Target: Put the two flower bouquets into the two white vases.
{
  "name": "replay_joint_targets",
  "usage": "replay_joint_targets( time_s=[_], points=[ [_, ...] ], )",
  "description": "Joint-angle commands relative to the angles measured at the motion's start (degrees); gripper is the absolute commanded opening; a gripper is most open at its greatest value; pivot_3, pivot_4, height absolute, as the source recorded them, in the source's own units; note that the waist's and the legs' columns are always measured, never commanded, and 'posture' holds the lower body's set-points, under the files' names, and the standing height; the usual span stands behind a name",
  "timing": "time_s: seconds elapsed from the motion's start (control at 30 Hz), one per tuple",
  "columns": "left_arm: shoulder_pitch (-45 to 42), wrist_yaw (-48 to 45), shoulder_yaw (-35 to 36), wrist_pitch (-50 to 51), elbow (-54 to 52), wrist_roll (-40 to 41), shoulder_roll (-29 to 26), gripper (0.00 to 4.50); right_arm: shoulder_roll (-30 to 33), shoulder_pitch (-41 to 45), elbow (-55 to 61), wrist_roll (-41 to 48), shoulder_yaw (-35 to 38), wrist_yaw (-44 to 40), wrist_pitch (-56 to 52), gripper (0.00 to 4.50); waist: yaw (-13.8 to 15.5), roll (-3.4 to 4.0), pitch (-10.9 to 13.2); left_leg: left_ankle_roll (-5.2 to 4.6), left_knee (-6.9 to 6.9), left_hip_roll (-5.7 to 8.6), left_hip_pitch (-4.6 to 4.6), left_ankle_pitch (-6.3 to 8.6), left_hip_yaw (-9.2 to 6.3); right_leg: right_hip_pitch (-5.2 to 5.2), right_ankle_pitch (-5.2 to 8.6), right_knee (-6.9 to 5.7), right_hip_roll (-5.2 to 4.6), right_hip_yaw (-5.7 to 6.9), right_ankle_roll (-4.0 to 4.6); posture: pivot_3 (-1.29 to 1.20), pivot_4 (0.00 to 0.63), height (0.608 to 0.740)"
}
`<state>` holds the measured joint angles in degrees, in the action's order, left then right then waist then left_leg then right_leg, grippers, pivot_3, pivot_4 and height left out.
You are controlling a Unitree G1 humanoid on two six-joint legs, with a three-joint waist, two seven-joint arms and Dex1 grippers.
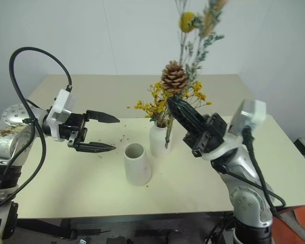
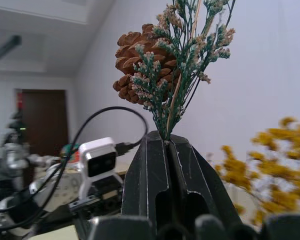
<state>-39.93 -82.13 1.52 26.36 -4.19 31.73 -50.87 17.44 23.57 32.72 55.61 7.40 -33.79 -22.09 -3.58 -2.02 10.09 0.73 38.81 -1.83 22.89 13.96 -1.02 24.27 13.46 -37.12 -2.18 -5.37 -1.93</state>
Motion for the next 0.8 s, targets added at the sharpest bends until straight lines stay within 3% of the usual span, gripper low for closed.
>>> replay_joint_targets(
  time_s=[0.03, 0.27, 0.5, 0.8],
  points=[
    [2.5, -0.4, 3.7, 1.3, -3.8, 2.2, -2.9, 4.50, -2.3, 4.3, -2.9, -1.4, -2.9, -1.8, 1.9, 0.02, -0.2, 0.01, 0.0, 0.00, 0.00, 0.00, 0.00, 0.00, 0.00, 0.01, 0.00, -0.01, 0.00, 0.00, 0.00, 0.00, 0.150, 0.740],
    [9.2, 1.0, 7.3, 4.1, -9.1, 5.7, -5.3, 4.50, -8.2, 10.2, -9.1, -4.3, -7.3, -4.5, 3.6, 0.02, 0.1, 0.03, 0.0, 0.00, 0.00, -0.03, 0.00, 0.00, -0.04, 0.01, 0.00, -0.02, 0.00, 0.06, 0.01, 0.00, 0.150, 0.740],
    [11.0, 3.2, 7.3, 3.9, -9.7, 5.1, -5.0, 4.50, -11.7, 8.8, -14.1, -8.8, -10.6, -8.8, 6.1, 0.02, 0.2, 0.03, 0.0, 0.01, 0.01, -0.02, -0.01, 0.00, -0.06, 0.01, 0.00, -0.03, -0.01, 0.11, 0.02, 0.00, 0.150, 0.740],
    [11.0, 3.4, 7.9, 3.5, -9.2, 5.0, -6.0, 4.50, -11.7, 5.4, -18.0, -12.7, -11.3, -14.4, 9.3, 0.02, 0.1, 0.04, 0.0, 0.01, 0.00, -0.02, -0.01, 0.00, -0.06, 0.02, 0.00, -0.03, -0.01, 0.11, 0.03, 0.00, 0.150, 0.740]
  ],
)
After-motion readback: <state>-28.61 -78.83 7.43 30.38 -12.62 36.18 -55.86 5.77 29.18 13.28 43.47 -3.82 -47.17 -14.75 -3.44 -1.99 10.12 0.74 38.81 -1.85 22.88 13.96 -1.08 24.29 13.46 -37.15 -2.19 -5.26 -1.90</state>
